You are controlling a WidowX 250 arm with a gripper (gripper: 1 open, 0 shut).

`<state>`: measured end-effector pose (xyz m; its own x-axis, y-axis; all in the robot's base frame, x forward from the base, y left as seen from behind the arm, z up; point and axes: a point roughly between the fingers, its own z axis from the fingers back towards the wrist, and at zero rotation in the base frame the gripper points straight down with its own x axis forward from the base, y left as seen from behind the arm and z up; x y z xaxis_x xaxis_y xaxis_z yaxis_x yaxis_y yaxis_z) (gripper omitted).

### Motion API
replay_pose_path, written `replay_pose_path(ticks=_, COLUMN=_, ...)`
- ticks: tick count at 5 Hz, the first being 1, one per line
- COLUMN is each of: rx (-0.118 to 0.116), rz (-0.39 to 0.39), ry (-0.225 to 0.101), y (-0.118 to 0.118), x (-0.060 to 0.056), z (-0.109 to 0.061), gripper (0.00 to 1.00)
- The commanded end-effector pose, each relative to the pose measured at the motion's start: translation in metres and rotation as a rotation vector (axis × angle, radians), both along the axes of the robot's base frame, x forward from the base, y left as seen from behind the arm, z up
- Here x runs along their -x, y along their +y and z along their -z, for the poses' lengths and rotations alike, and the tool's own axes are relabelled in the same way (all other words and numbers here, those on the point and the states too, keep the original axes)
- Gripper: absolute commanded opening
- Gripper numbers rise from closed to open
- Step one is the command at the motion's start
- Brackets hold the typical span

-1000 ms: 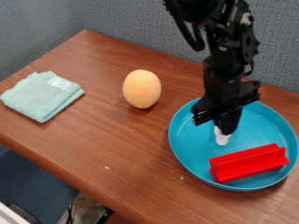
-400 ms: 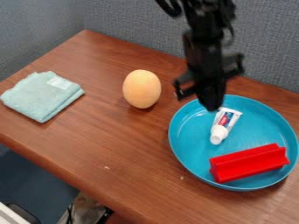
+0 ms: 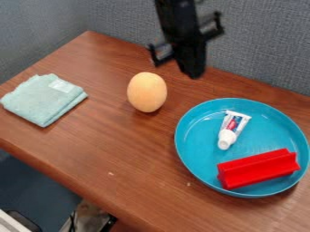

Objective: Move the toothpaste from the blue plate to the cloth on the left side of the table

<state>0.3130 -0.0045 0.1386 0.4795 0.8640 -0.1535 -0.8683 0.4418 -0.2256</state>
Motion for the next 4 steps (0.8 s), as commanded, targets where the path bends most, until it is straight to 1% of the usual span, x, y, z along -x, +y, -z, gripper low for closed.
replay_pose_path(ticks=1, rx=0.003, rz=-0.01, ry=-0.083, y=0.02, x=0.0, z=-0.029, gripper=0.0)
replay_pose_path(ticks=2, rx=-0.009, rz=0.024, ry=-0.088, y=0.008, x=0.003, z=-0.022, gripper=0.0)
replay_pose_path(ticks=3, rx=-0.019, rz=0.049, ry=-0.089, y=0.004, x=0.006, z=-0.018, gripper=1.0)
replay_pose_path(ticks=4, rx=-0.027, rz=0.08, ry=-0.089, y=-0.004, x=0.008, z=-0.014, gripper=1.0)
